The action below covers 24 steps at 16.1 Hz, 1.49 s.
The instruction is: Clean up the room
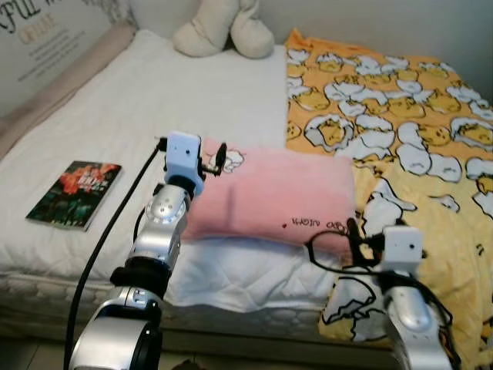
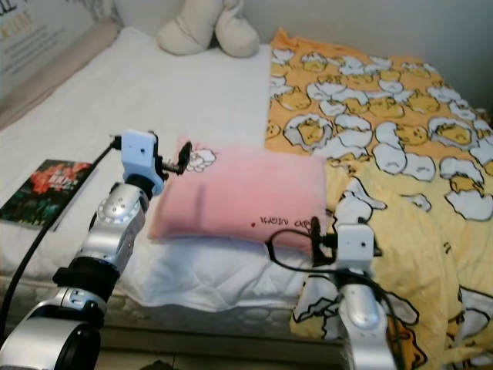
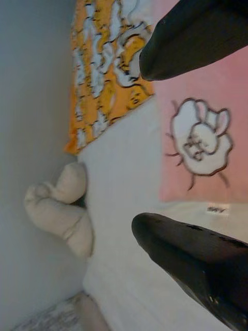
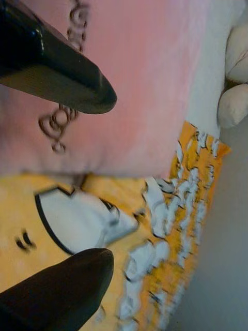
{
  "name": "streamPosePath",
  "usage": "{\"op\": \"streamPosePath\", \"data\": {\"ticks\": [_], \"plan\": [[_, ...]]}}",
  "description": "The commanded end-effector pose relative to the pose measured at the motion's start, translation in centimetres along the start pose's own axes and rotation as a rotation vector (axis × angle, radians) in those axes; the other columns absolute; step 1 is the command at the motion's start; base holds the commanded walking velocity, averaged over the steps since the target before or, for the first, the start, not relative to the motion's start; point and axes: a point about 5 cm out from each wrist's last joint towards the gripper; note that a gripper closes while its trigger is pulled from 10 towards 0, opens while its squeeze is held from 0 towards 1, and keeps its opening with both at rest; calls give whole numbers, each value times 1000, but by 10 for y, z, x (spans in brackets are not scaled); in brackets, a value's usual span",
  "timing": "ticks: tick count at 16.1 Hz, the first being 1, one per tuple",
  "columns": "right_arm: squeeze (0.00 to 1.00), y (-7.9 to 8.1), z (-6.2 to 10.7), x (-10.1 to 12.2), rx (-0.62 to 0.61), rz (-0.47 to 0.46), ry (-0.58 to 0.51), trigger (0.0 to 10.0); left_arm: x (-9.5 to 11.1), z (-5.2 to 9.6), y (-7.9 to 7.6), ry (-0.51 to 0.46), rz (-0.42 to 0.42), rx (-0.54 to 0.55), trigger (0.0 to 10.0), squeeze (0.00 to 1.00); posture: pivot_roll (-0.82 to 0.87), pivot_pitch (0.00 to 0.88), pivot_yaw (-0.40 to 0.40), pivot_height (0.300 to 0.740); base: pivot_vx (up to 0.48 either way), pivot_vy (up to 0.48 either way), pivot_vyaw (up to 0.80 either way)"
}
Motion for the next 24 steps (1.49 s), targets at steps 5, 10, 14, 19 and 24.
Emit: {"op": "streamPosePath", "data": {"ticks": [5,10,14,19,24], "plan": [[0,10,-40,2,13,-138,59,10000,7,5,-2,-59,-45,-65,10000,0,91,0,-28,740,0,0,0],[0,15,-63,-17,47,-243,227,10000,29,43,2,-124,-158,-262,10000,0,183,43,-45,740,0,0,0],[0,24,-62,-46,94,-348,459,10000,41,55,8,-117,-216,-267,10000,0,228,94,-35,740,0,0,0],[0,27,-74,-40,130,-311,492,0,45,65,2,-88,-221,-298,10000,0,243,90,-32,740,0,0,0],[0,38,-76,-41,123,-397,538,0,34,87,-41,-7,-155,-626,10000,0,222,97,-29,740,0,0,0]]}}
Point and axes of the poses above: a point about 5 cm out from each wrist's last joint towards the gripper, its own z axis pointing back from the gripper into the wrist, its own x axis along the axis of the wrist's last joint, y = z × x, and after that the axes turned 5 degrees about -z, right-handed
